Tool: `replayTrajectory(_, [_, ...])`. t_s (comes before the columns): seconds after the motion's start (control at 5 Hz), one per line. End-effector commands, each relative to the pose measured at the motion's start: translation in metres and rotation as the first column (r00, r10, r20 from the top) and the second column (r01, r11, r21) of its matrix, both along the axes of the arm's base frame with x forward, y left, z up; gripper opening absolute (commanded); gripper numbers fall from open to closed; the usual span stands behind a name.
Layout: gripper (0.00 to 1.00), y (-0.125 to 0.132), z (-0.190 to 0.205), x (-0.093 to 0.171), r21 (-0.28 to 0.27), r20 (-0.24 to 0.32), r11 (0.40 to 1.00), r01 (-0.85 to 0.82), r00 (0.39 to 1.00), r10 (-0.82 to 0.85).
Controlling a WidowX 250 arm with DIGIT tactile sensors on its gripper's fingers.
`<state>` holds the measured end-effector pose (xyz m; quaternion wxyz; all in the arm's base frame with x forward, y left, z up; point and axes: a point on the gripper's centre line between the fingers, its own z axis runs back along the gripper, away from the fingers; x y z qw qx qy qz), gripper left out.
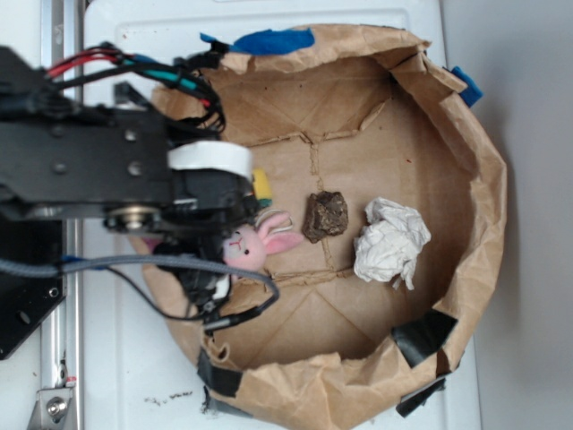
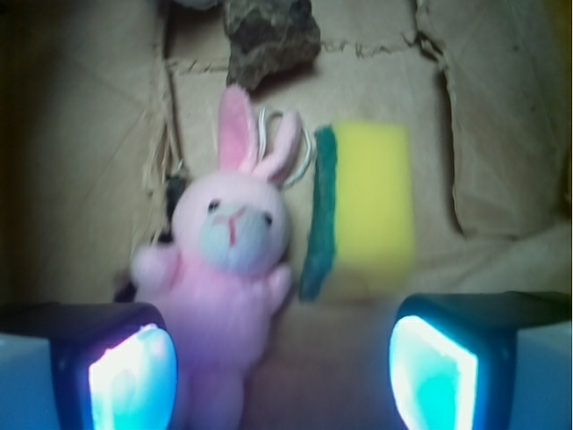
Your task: Grab the green sponge.
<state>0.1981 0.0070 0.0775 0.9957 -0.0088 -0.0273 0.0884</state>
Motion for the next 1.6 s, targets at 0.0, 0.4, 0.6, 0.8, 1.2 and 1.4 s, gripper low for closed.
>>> replayTrajectory(0.0, [1.00,0.020,-0.003,0.029,0.039,0.036,0.997,-0.073,0.997,0.072])
replayTrajectory(0.4, [1.00,0.019,-0.006,0.009,0.065,0.041,0.997,-0.040,0.998,0.037])
replayTrajectory(0.6, [1.00,0.018,-0.009,-0.008,0.071,0.047,0.997,-0.018,0.999,0.015])
replayTrajectory(0.8, [1.00,0.019,-0.010,-0.021,0.076,0.053,0.997,-0.001,0.999,-0.003])
replayTrajectory(1.2, [1.00,0.019,-0.011,0.001,0.068,0.023,0.996,-0.053,0.998,0.052])
replayTrajectory(1.4, [1.00,0.024,-0.012,0.018,0.081,0.025,0.994,-0.079,0.997,0.077])
